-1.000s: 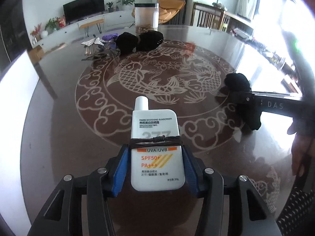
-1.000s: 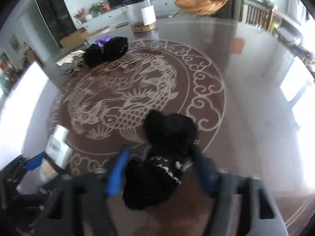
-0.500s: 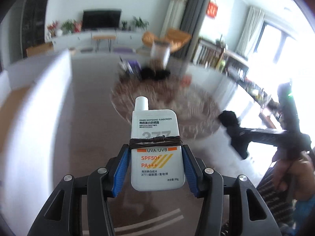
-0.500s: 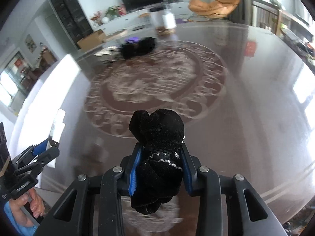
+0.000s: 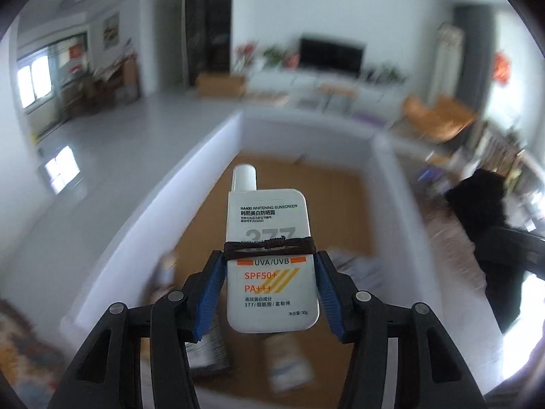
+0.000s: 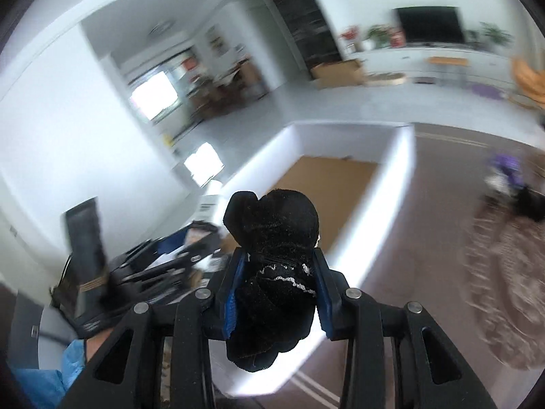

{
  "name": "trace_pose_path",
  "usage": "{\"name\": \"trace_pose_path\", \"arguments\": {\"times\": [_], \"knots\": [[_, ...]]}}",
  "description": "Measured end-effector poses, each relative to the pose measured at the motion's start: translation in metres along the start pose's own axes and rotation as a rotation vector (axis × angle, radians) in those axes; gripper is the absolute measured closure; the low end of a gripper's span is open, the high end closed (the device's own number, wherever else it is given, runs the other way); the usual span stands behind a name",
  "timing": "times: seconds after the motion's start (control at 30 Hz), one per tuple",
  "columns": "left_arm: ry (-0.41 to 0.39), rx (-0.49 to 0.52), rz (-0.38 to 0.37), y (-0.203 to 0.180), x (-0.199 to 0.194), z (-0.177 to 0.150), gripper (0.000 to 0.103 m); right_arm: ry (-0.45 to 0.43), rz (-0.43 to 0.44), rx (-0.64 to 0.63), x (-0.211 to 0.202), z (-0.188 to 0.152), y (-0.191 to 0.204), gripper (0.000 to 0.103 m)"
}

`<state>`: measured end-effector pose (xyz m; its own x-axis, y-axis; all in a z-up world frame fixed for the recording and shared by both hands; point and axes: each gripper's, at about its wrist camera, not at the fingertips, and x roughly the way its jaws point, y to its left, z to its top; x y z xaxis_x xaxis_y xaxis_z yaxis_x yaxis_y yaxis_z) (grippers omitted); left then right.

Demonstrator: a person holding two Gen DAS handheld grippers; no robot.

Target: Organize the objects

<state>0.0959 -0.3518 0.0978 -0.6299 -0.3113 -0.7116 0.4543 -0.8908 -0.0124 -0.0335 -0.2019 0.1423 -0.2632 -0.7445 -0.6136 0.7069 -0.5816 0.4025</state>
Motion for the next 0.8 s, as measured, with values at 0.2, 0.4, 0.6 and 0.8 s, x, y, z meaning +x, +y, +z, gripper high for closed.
{"name": "trace_pose_path", "arguments": {"times": [0.2,0.4,0.6,0.8], "knots": [[0.012,-0.022,0.005,0.003,0.005,-0.013,0.021,0.114,0.082,0.06,0.045,-0.013,0.007,0.038],[-0.057,0.016,-0.127,-0.063,-0.017,-0.002,0.016,-0.032,-0.098,0.102,-0.011,-0.037,-0.049,0.008],[-0.078,0.24,-0.415,-0.189,-0.068,-0.018,0.004,-0.008,-0.504,0.23,-0.052,-0.106,-0.172,0.005],[0.055,0.348,-0.573,-0.281,-0.049,-0.065,0.0,0.04,-0.759,0.378,-0.096,-0.17,-0.26,0.005]]}}
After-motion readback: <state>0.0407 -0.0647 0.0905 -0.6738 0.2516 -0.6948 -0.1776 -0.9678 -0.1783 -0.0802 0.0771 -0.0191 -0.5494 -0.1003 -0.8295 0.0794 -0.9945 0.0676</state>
